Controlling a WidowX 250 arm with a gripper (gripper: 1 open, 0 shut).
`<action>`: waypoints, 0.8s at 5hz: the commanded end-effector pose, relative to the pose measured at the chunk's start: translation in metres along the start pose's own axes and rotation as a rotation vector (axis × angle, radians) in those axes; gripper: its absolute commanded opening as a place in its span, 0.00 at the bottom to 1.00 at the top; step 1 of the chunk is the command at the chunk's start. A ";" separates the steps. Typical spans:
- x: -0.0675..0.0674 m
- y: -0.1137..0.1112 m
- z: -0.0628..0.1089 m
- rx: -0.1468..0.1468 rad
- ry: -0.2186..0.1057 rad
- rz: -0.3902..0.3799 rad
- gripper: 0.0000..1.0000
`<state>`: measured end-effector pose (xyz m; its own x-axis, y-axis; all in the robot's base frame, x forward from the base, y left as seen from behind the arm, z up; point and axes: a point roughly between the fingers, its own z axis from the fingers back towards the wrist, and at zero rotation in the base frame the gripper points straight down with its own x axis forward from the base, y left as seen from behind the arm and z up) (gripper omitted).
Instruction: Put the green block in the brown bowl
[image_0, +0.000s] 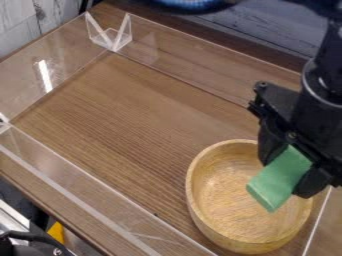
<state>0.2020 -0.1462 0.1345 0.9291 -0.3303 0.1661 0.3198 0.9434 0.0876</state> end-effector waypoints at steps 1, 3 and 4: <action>0.005 0.002 0.011 -0.011 -0.062 -0.014 0.00; 0.002 0.003 0.013 -0.012 -0.085 -0.038 0.00; -0.005 0.001 0.007 -0.015 -0.093 -0.090 0.00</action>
<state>0.1936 -0.1425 0.1305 0.8869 -0.4126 0.2078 0.4010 0.9109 0.0971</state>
